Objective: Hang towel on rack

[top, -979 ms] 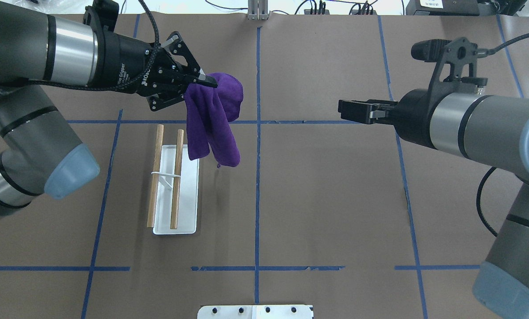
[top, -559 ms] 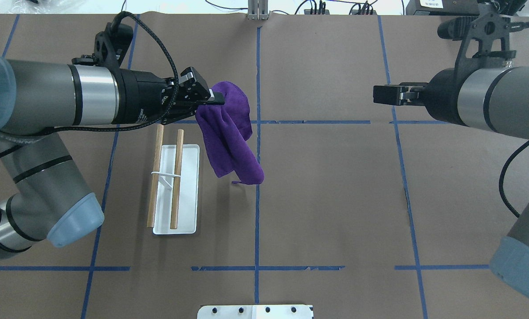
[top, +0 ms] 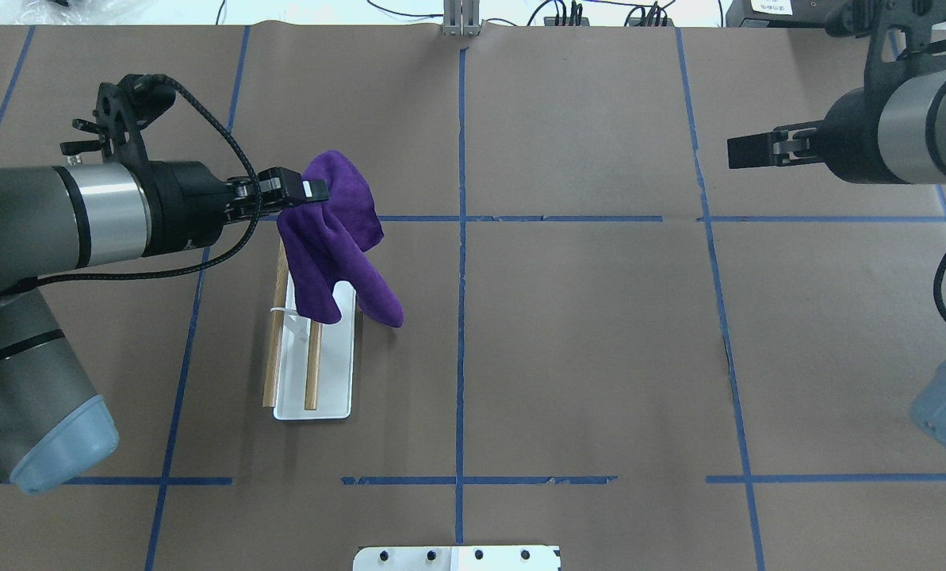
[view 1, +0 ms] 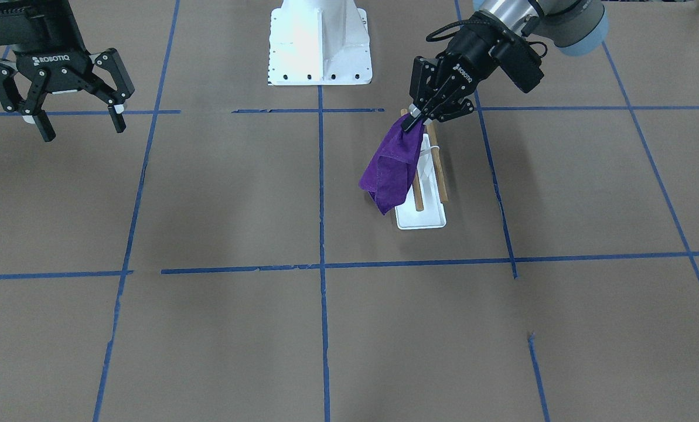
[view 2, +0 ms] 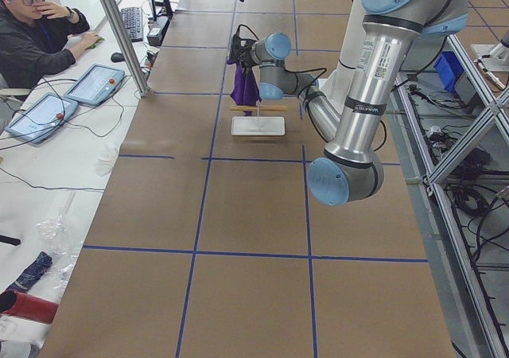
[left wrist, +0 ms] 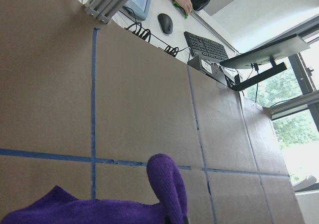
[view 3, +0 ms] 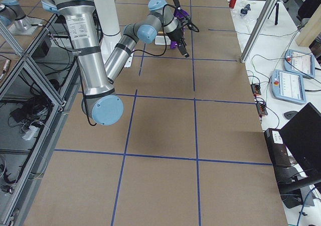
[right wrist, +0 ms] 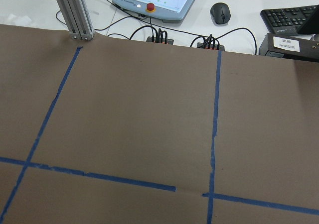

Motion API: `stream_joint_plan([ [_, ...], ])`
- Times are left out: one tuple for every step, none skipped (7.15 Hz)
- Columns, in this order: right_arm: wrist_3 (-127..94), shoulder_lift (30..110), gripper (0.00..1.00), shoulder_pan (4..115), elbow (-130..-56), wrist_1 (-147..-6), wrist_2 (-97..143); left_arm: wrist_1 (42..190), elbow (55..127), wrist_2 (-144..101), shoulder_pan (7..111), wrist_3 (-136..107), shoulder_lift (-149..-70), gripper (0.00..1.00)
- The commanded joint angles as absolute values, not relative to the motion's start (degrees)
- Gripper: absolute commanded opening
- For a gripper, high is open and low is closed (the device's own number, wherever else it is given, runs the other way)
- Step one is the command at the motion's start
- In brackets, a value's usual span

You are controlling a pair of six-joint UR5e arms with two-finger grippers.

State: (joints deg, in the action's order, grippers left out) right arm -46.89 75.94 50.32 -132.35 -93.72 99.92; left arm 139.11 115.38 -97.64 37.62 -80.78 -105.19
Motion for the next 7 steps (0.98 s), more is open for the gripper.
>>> stream_joint_plan([
  [-35.1,75.9,1.00,55.4,-132.0,-101.9,106.2,139.0,115.6,-92.0,35.3,-79.3,-101.4,0.00],
  [-32.5,76.2,1.00,56.9,-131.8,-104.3,107.7,139.0,116.3,-91.9,35.3,-77.1,-99.2,0.00],
  [-29.0,76.5,1.00,60.0,-129.8,-106.8,111.4,139.0,119.1,-92.1,36.1,-74.2,-94.9,0.00],
  [-22.7,76.6,1.00,64.4,-126.9,-108.5,116.0,139.1,121.2,-92.2,37.2,-71.4,-91.2,0.00],
  [-16.8,76.7,1.00,67.8,-124.7,-110.5,118.6,139.3,121.3,-92.3,37.9,-70.6,-89.3,0.00],
  [-12.0,76.7,1.00,71.1,-122.3,-112.2,120.7,139.3,121.2,-92.0,38.0,-70.3,-87.9,0.00],
  [-8.8,76.8,1.00,73.4,-120.3,-112.5,123.3,139.3,121.1,-91.8,38.1,-68.5,-86.8,0.00],
])
